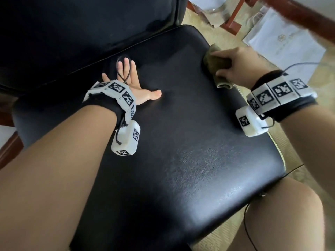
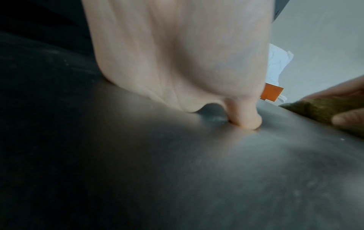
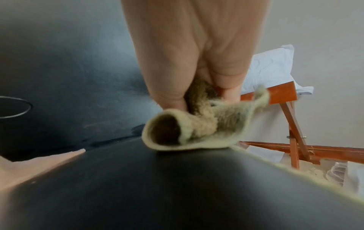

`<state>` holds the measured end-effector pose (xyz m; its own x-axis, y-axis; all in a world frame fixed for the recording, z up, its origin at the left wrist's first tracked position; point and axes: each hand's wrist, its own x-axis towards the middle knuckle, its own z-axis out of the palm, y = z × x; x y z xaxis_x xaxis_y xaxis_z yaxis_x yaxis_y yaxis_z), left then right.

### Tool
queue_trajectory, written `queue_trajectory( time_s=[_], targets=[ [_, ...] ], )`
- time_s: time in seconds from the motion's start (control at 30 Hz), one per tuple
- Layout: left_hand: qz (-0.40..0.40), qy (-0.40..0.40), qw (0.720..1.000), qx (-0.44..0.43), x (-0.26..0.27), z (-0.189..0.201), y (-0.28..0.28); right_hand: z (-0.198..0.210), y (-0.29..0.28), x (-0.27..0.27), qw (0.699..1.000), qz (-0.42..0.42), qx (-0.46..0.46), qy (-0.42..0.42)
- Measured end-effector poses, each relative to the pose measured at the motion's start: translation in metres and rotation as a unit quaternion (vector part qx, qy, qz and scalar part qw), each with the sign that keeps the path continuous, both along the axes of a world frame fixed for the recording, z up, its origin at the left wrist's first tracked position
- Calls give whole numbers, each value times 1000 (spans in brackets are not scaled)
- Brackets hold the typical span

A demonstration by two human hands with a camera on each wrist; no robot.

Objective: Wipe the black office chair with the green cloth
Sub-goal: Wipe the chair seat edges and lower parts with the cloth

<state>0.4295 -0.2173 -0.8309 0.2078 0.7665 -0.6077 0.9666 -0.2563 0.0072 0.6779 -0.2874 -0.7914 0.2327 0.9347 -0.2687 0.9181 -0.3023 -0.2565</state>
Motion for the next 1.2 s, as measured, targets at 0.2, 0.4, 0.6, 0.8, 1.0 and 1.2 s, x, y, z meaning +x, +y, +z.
queue_trajectory(
  time_s=[0.2, 0.4, 0.6, 0.8, 1.0, 1.2],
  targets=[
    [-3, -3, 1000, 12, 0, -1, 0, -4, 46, -15, 998, -29, 56, -3],
    [2, -17, 1000, 12, -1, -3, 1, -3, 54, -5, 995, -52, 64, 59],
    [-2, -22, 999, 36, 3, 2, -9, -6, -8, 6, 994, -69, 36, 79],
    [-9, -6, 1000, 26, 2, -1, -5, -9, -10, -5, 996, -76, 48, 24],
    [13, -16, 1000, -2, 2, -1, -1, 1, 49, 2, 997, -68, 40, 21],
    [9, -19, 1000, 2, 2, 1, -2, -4, 31, 7, 993, -79, 56, 63]
  ],
)
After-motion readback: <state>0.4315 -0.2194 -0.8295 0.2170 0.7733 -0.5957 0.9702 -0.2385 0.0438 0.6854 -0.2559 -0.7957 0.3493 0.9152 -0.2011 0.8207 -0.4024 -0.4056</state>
